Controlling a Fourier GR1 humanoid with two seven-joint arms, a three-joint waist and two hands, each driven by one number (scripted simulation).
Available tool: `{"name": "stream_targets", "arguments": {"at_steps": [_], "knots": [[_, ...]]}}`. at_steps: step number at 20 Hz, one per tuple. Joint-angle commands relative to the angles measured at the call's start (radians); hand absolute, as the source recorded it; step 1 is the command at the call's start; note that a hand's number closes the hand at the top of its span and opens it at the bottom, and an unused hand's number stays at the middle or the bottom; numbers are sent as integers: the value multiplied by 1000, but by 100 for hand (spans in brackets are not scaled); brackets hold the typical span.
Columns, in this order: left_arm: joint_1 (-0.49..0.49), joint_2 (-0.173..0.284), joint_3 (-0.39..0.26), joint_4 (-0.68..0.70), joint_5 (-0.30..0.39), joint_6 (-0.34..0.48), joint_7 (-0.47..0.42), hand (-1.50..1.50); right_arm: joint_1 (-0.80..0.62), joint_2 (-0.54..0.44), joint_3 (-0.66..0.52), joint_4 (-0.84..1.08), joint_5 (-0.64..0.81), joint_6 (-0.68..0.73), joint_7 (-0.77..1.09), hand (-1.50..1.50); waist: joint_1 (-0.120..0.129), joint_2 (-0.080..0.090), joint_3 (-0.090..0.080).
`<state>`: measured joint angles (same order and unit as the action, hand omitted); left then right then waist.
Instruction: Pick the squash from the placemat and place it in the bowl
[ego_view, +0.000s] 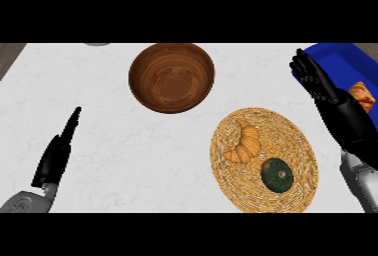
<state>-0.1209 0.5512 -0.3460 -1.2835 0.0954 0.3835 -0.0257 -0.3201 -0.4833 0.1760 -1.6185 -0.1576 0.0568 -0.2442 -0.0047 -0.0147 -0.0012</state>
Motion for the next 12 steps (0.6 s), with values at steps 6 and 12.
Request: {"name": "stream_targets", "arguments": {"at_steps": [6,12], "knots": [[-41,38,231,-166,173,-40,11,0,188,-114,-183,-314,-12,-49,58,150,-26,-4,1],[17,-6,226,-159,196,-11,36,0,505,-125,-182,-224,355,-352,298,-150,-104,-18,-2]]}}
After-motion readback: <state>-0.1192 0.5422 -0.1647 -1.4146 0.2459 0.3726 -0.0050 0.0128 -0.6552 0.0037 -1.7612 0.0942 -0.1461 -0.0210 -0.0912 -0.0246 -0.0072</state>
